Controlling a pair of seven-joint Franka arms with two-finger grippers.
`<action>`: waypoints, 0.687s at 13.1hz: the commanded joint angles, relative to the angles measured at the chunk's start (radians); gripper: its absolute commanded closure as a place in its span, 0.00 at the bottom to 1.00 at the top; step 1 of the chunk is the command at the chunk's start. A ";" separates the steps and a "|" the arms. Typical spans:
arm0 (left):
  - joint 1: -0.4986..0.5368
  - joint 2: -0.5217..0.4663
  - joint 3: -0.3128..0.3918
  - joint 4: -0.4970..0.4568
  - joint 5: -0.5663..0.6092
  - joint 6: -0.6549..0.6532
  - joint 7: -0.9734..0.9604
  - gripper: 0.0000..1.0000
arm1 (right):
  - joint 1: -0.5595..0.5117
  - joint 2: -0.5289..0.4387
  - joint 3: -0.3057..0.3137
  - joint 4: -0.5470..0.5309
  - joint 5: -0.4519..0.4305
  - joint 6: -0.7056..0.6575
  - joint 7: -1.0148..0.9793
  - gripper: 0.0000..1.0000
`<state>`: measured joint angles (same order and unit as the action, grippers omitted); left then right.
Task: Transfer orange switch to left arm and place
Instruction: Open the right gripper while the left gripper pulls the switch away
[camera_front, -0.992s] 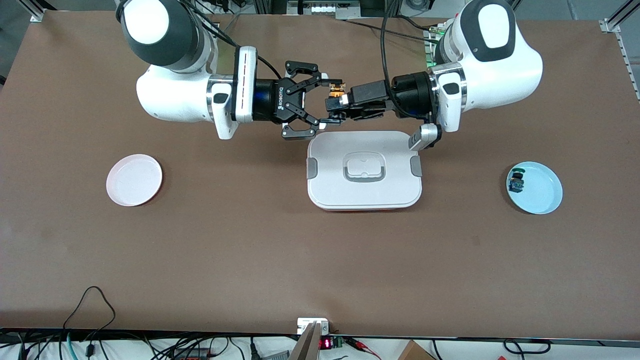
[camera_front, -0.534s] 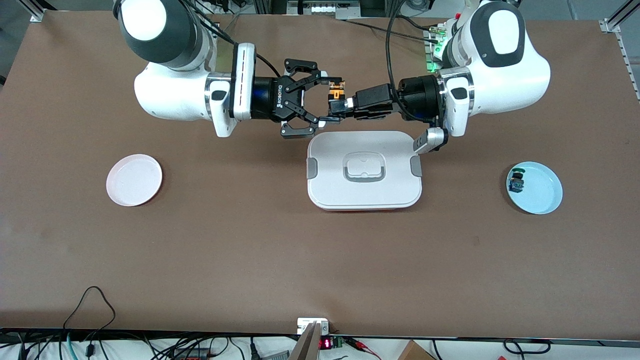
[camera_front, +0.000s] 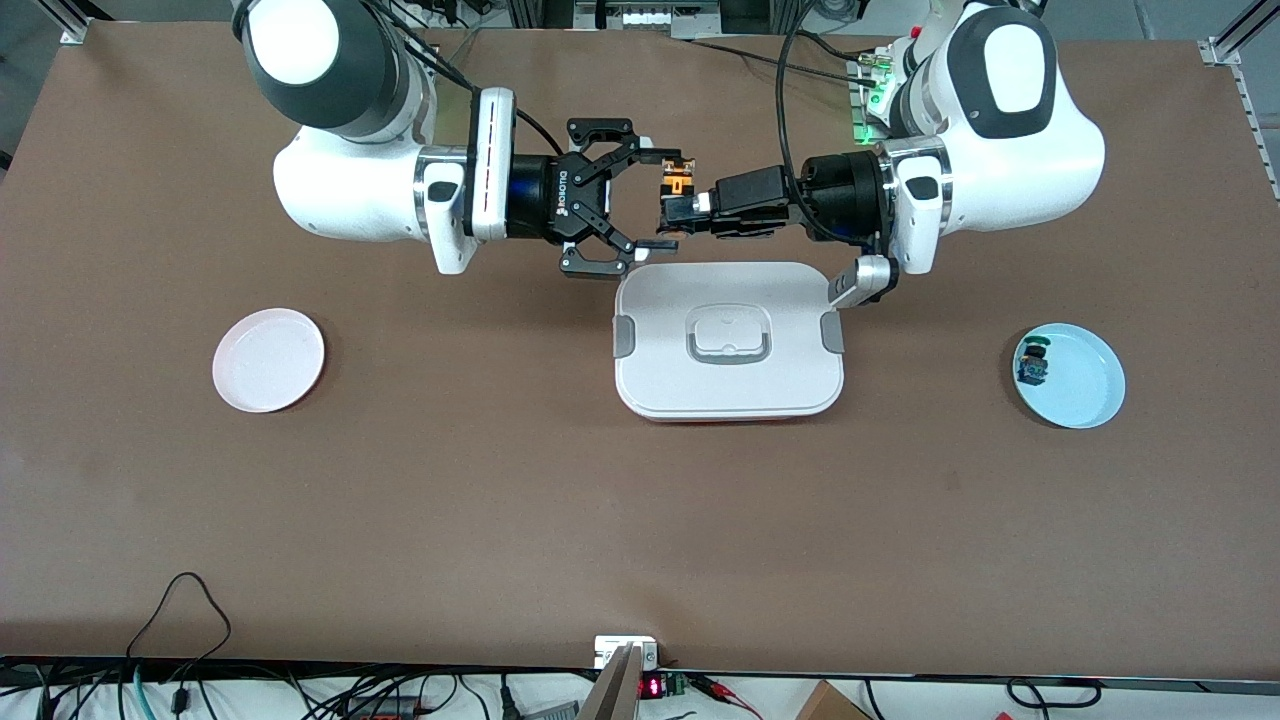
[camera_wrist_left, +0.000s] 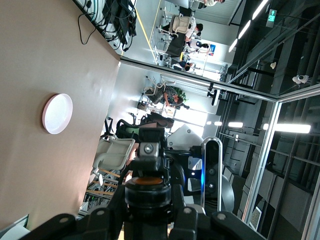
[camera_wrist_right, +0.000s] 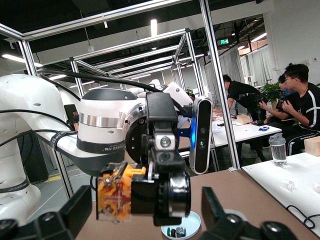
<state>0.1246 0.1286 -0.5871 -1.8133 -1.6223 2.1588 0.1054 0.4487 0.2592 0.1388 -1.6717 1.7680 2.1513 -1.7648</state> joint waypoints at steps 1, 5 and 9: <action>0.018 -0.009 0.000 -0.001 -0.014 -0.020 0.022 1.00 | -0.005 -0.023 -0.002 -0.020 0.008 -0.002 0.005 0.00; 0.082 -0.006 0.001 -0.017 -0.004 -0.071 0.022 1.00 | -0.065 -0.052 -0.008 -0.061 -0.001 -0.040 0.005 0.00; 0.272 0.023 0.003 -0.027 0.181 -0.291 0.020 1.00 | -0.122 -0.061 -0.071 -0.092 -0.076 -0.175 0.007 0.00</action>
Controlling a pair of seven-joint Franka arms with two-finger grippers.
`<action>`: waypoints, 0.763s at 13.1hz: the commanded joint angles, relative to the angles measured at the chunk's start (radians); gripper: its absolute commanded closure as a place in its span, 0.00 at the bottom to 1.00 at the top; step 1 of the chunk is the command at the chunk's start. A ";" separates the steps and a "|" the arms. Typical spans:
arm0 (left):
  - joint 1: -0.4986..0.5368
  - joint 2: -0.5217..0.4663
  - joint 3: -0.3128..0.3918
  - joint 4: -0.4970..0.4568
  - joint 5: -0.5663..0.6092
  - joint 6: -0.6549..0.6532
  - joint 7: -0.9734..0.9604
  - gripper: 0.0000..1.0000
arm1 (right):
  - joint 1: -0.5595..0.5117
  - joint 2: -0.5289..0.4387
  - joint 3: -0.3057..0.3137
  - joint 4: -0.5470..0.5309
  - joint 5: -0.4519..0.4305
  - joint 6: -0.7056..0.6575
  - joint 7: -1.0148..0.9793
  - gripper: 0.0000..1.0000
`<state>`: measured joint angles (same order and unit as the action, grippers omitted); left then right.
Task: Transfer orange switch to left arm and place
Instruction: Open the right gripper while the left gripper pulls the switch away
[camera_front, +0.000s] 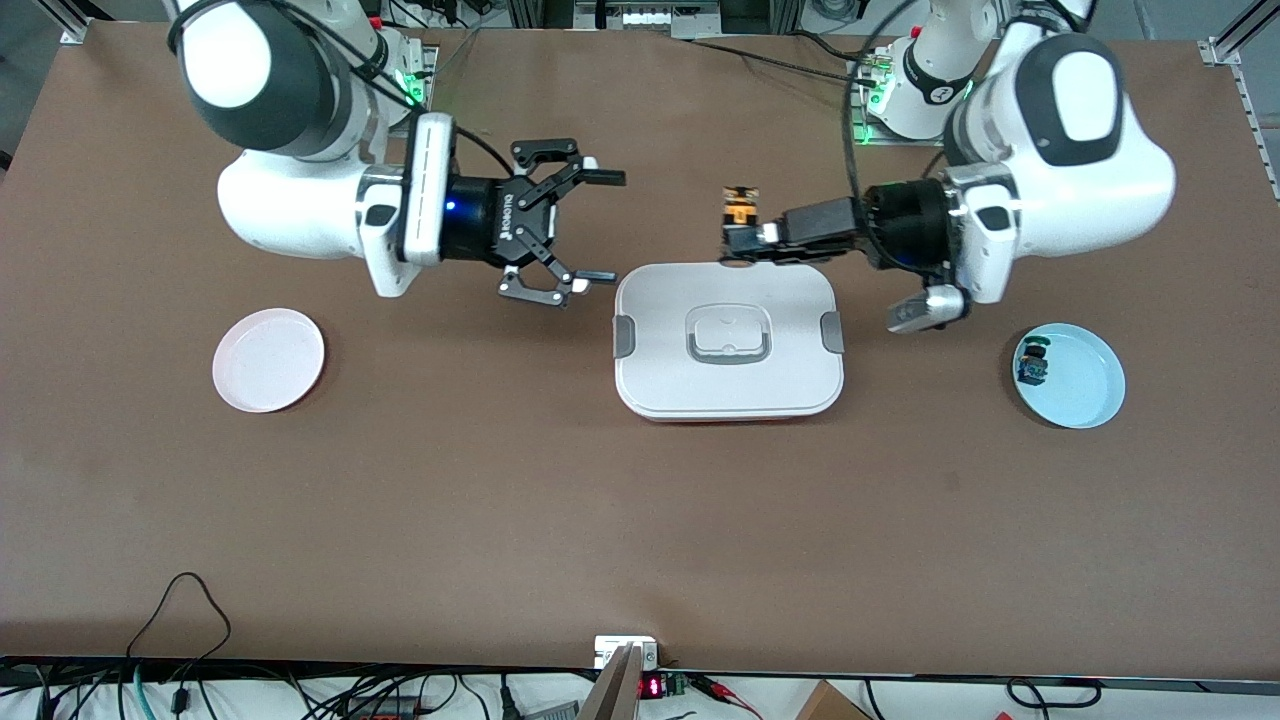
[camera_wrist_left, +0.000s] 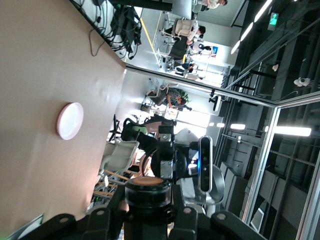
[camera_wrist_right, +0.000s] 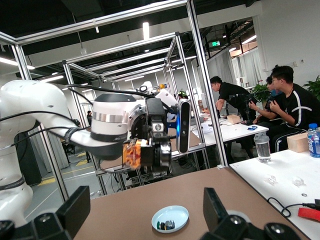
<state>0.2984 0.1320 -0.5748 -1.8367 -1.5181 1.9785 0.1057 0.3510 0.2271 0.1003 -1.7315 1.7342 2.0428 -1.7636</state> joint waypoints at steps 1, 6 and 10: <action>0.154 0.040 -0.010 0.004 0.143 -0.171 0.020 1.00 | -0.026 -0.029 -0.068 -0.033 -0.070 -0.110 0.009 0.00; 0.350 0.121 -0.005 0.039 0.451 -0.291 0.101 1.00 | -0.047 -0.032 -0.191 -0.031 -0.255 -0.303 0.211 0.00; 0.464 0.144 -0.003 0.086 0.796 -0.369 0.124 1.00 | -0.058 -0.049 -0.205 -0.029 -0.451 -0.325 0.510 0.00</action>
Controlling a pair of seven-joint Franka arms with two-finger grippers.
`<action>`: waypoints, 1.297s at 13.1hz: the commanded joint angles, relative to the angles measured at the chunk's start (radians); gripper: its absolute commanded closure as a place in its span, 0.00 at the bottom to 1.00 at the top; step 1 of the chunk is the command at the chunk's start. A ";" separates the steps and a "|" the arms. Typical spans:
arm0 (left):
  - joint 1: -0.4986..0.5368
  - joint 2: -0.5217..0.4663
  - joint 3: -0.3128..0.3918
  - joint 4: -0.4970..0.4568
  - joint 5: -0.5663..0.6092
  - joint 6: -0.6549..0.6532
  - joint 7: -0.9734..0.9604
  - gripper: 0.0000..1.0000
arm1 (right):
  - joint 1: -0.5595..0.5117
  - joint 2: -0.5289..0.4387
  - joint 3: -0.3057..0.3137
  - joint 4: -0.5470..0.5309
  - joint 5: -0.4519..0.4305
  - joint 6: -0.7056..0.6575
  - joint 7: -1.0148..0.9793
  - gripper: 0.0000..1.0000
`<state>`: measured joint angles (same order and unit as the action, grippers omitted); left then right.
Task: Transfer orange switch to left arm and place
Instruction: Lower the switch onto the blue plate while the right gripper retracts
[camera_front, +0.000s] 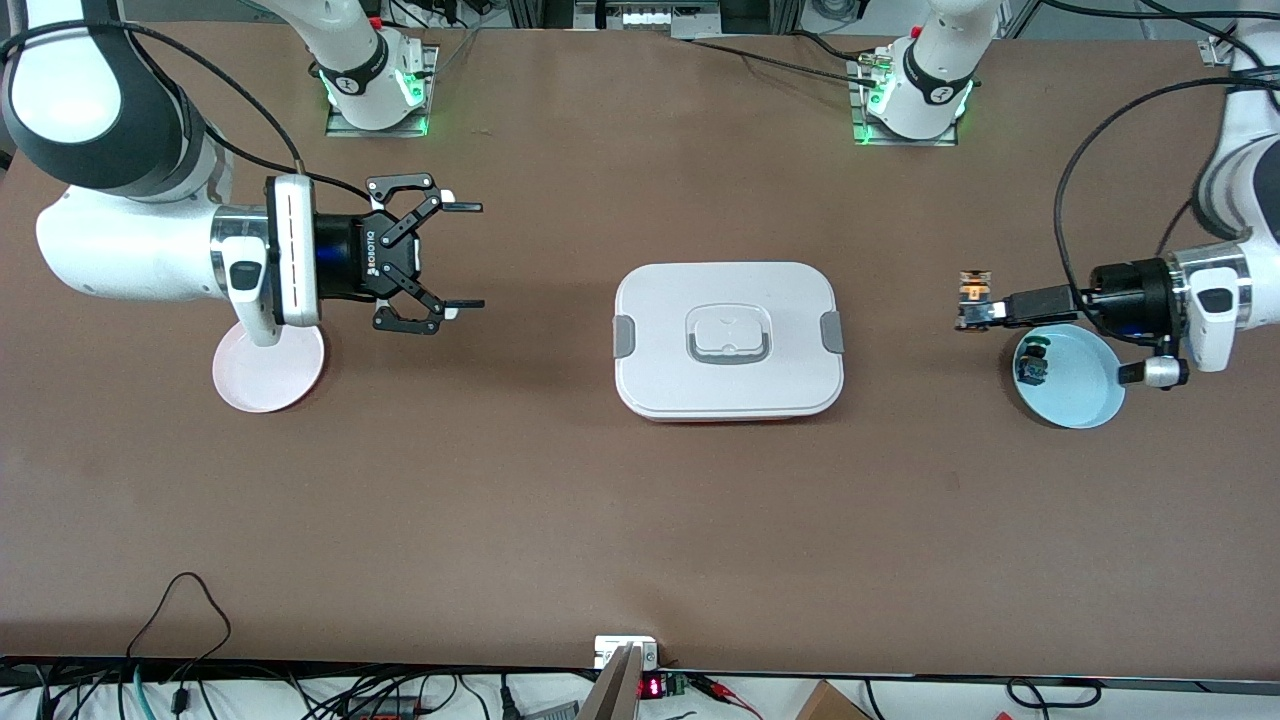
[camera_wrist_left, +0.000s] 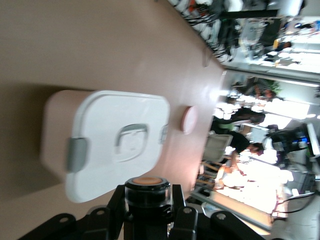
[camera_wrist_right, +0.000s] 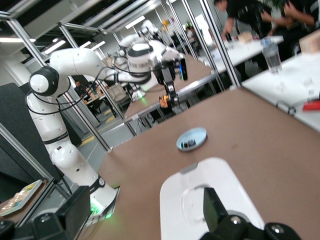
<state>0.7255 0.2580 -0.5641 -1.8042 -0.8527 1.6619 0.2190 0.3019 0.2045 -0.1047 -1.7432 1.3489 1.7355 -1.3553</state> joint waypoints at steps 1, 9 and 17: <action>0.063 0.024 -0.014 0.068 0.209 -0.059 0.013 1.00 | -0.012 -0.027 -0.003 -0.018 -0.097 -0.025 0.149 0.00; 0.112 0.303 0.001 0.143 0.929 0.109 0.017 1.00 | -0.012 -0.039 -0.089 -0.007 -0.485 -0.045 0.746 0.00; 0.059 0.432 0.003 0.141 1.324 0.291 -0.144 1.00 | -0.009 -0.042 -0.089 0.034 -1.173 -0.121 1.275 0.00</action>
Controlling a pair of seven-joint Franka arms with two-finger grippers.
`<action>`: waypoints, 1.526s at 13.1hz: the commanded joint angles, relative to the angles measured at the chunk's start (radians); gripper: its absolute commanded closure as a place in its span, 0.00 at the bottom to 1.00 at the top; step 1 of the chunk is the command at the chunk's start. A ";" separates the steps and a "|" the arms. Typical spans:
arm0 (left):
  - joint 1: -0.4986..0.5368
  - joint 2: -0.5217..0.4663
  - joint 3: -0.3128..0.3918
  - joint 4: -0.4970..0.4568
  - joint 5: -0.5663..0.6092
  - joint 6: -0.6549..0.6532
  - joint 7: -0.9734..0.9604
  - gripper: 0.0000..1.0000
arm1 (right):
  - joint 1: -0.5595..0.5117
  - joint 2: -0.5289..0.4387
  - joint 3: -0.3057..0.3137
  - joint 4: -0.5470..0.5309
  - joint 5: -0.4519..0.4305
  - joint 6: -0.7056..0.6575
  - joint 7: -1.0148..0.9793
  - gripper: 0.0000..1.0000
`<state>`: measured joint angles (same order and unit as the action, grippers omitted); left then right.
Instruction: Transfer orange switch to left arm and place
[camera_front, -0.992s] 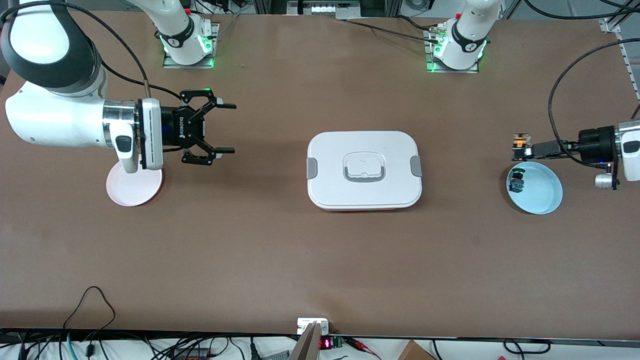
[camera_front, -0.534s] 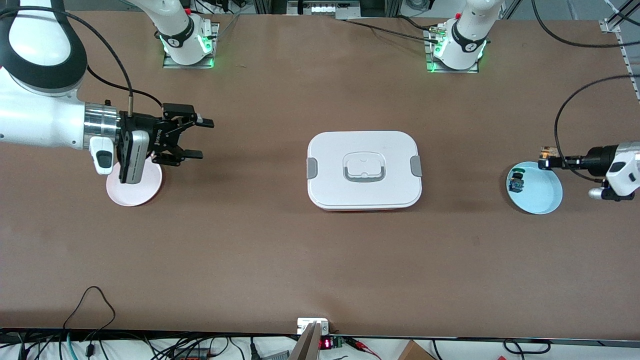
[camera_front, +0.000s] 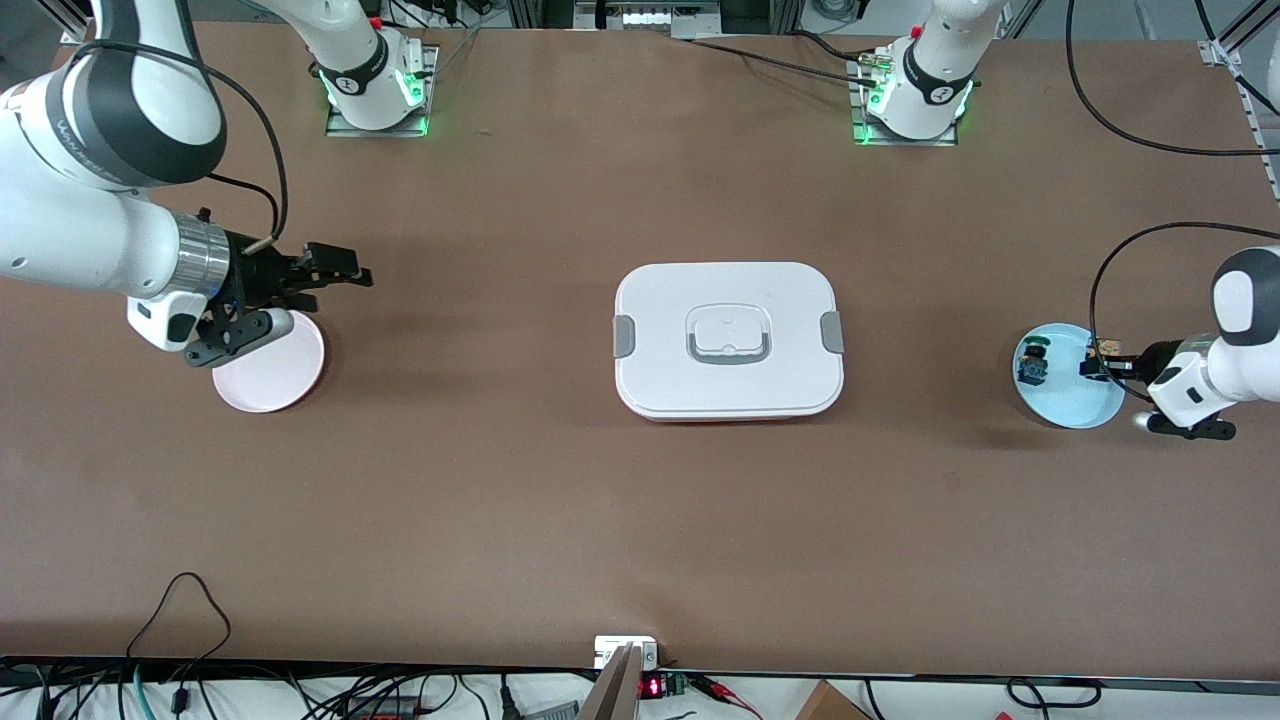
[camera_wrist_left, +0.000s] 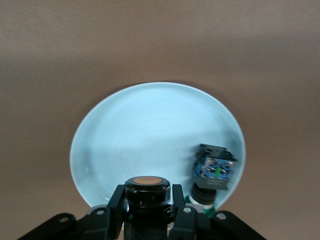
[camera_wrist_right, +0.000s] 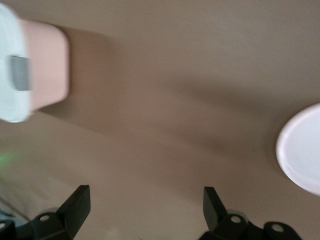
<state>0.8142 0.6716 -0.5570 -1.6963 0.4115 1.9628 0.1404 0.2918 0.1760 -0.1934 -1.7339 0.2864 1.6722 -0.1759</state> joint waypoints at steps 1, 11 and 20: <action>-0.056 0.028 0.002 0.033 0.068 -0.008 -0.088 1.00 | 0.000 -0.010 0.002 0.042 -0.178 -0.100 0.133 0.00; -0.082 0.112 0.043 0.038 0.222 0.093 -0.120 0.94 | -0.230 -0.015 0.088 0.254 -0.291 -0.160 0.155 0.00; -0.069 0.095 0.002 0.130 0.185 0.088 -0.075 0.00 | -0.226 -0.073 0.086 0.111 -0.288 -0.025 0.171 0.00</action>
<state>0.7415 0.7731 -0.5243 -1.6106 0.6075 2.0704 0.0302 0.0692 0.1322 -0.1188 -1.6448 -0.0129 1.7090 -0.0897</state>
